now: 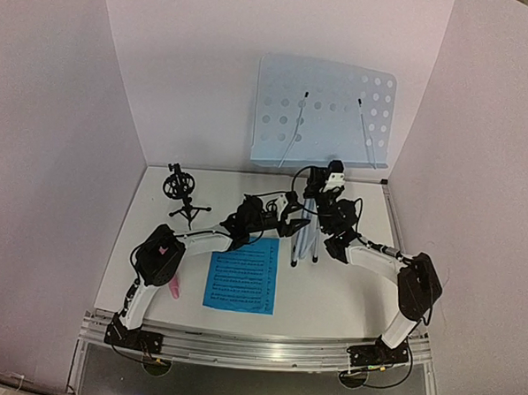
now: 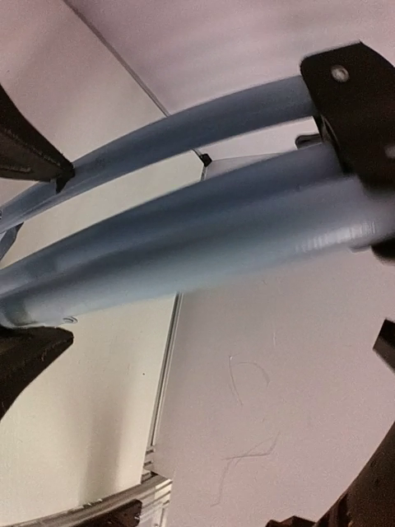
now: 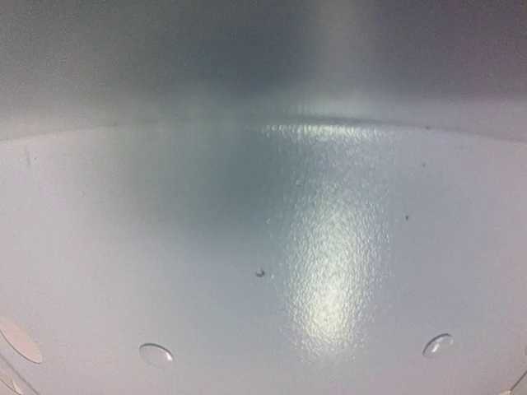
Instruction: Set up the instrument practice props
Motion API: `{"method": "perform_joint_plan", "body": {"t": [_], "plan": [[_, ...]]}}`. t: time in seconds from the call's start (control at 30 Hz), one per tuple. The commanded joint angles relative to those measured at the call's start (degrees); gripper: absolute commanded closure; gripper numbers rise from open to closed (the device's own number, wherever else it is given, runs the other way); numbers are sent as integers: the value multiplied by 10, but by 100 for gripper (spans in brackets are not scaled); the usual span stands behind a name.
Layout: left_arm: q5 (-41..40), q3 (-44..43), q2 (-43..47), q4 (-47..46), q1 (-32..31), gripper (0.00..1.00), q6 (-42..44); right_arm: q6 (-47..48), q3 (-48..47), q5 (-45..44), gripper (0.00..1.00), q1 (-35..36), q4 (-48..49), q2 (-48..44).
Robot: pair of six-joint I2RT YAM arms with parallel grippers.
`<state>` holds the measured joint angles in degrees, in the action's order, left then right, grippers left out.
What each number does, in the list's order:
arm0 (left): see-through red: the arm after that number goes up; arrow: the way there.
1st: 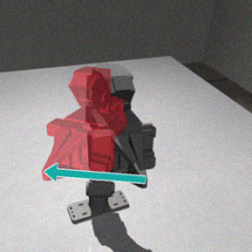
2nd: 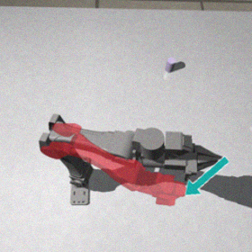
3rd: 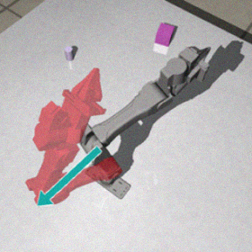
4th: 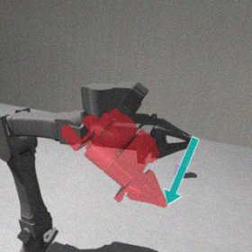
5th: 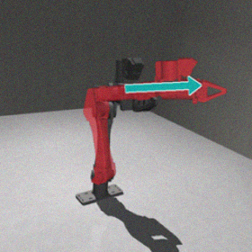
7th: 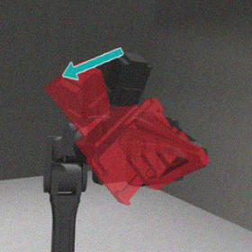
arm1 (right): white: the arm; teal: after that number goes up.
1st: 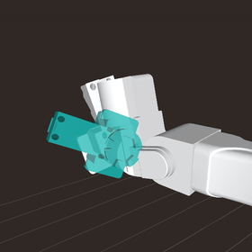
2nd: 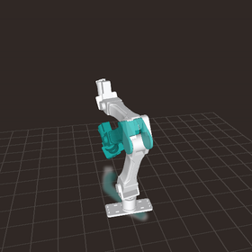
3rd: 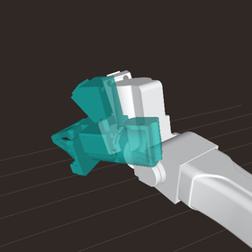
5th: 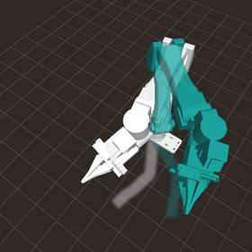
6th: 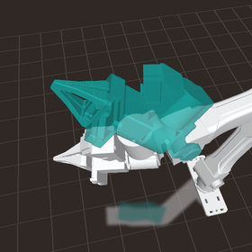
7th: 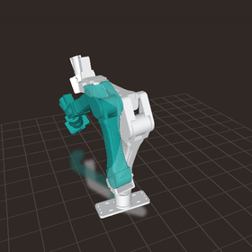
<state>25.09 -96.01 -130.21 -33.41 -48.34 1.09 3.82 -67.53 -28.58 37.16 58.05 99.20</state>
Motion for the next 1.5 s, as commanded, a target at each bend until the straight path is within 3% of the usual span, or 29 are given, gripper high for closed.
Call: {"method": "perform_joint_plan", "body": {"t": [0.0,0.13,0.23,0.37,0.53,0.7,0.8,1.03,1.33,1.47], "plan": [[-25,-26,3,-33,-1,50,25,31,-25,6,100,7,170,-41],[-30,-22,8,-32,-2,70,24,24,-27,4,100,6,171,-37],[-44,-15,14,-33,-2,74,25,32,-26,4,100,6,171,-37],[-48,-8,21,-30,-1,100,31,54,-24,5,100,7,171,-38],[-36,-7,17,-44,0,100,42,69,21,9,100,6,146,-79],[8,-20,-5,-81,5,100,13,50,81,43,100,6,-19,-157],[5,-22,-31,-144,4,100,-5,55,115,32,100,6,-72,-195],[6,-67,-89,-188,3,100,-8,94,107,74,100,6,-194,-233],[14,11,-69,-247,3,100,10,44,126,100,100,6,-271,-247],[16,41,-61,-257,3,100,11,20,128,138,93,6,-325,-268]]}}
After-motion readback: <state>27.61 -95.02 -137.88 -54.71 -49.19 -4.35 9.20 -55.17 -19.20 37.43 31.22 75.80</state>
